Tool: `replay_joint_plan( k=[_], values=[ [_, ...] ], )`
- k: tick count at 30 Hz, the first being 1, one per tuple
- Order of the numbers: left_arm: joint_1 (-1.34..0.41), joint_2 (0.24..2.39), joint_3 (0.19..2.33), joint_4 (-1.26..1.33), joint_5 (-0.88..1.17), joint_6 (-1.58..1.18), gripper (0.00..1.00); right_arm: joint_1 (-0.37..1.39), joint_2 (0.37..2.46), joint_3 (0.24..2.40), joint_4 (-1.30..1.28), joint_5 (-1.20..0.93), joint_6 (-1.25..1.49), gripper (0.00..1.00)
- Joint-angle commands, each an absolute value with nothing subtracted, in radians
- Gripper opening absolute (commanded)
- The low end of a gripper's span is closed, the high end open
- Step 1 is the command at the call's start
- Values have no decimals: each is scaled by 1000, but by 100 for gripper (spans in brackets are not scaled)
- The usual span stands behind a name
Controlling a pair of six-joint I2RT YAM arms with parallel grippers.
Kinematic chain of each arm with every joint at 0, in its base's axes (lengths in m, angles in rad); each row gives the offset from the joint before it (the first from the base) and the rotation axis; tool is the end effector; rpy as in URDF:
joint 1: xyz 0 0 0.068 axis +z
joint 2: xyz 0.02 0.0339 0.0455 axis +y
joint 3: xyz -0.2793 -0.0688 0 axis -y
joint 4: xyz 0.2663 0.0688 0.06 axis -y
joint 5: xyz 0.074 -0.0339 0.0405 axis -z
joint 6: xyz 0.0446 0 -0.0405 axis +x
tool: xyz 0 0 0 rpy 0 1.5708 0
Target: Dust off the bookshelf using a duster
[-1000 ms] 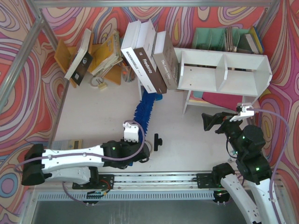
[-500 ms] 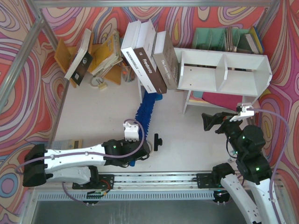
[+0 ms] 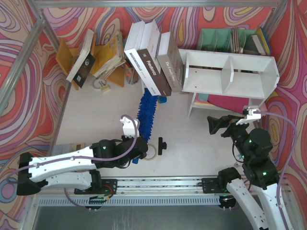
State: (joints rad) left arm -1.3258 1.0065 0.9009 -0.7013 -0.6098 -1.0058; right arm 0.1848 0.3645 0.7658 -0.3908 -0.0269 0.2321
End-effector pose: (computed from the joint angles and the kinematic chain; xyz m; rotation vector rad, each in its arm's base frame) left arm 0.0777 -0.2055 0.3013 0.0774 2.2598 -0.5500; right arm 0.0974 0.0194 0.3736 0.0158 1.5708 0.3492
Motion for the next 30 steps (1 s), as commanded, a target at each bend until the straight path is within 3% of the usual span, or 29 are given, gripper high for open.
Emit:
replay_joint_plan(
  k=[1,23,30],
  values=[
    [-1320,1054,845,-653,-636,-1008,0,193,356,770,-373,-17,229,99],
    [-1330,1139,959,-506,-568,-894,0,192,363,768,-367,-19,227,99],
    [-1379,1284,1049,-434,-519,-830,0,192,363,767,-365,-19,227,99]
  ],
)
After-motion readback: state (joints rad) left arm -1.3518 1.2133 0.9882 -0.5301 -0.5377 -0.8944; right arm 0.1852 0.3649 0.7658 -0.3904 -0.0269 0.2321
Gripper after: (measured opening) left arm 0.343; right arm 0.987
